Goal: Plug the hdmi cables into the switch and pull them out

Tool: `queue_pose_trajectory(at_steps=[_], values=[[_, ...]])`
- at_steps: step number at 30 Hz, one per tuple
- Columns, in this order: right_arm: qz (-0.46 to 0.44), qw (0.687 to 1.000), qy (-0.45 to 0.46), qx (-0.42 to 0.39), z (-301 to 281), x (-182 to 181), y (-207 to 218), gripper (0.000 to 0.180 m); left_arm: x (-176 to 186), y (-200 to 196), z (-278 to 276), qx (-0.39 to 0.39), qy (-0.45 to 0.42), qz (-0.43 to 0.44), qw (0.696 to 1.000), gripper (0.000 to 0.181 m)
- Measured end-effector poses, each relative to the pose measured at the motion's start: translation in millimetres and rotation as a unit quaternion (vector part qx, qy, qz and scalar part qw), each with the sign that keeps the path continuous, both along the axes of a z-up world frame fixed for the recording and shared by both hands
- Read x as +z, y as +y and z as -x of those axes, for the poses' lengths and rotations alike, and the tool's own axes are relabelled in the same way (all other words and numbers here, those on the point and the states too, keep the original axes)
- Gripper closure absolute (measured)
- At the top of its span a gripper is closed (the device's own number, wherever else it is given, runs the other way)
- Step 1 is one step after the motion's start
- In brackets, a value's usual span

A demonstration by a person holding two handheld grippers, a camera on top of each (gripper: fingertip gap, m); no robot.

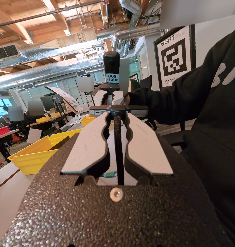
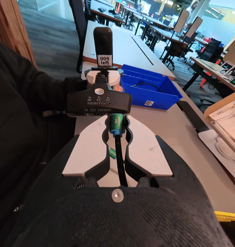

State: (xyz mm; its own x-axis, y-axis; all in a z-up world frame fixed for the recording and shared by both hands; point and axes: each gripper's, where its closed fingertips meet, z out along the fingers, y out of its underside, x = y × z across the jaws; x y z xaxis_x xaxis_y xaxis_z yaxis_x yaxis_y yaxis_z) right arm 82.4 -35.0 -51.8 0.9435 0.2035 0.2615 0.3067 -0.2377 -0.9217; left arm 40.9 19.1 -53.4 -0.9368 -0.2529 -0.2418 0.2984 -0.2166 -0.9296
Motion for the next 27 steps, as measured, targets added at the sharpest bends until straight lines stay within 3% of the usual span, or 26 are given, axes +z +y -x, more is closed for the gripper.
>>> queue_pose_trajectory(at_steps=[11, 15, 18, 27], values=[[-0.031, 0.999, 0.029, 0.014, 4.2, -2.3, 0.1, 0.159, 0.8, 0.7, 3.4, -0.013, -0.006, 0.010, 1.000, 0.160], [0.002, 1.000, 0.002, 0.004, 4.5, -4.8, -1.3, 0.158, -1.3, 0.5, 3.4, -0.010, -0.006, -0.001, 1.000, 0.159], [0.070, 0.996, -0.058, -0.014, -4.1, -25.1, -5.2, 0.158, -17.5, -2.2, -3.0, 0.020, 0.007, -0.074, 0.997, 0.159], [0.111, 0.991, -0.064, -0.023, -11.4, -30.4, -26.2, 0.158, -26.3, -21.1, -8.9, 0.045, 0.033, -0.125, 0.991, 0.159]])
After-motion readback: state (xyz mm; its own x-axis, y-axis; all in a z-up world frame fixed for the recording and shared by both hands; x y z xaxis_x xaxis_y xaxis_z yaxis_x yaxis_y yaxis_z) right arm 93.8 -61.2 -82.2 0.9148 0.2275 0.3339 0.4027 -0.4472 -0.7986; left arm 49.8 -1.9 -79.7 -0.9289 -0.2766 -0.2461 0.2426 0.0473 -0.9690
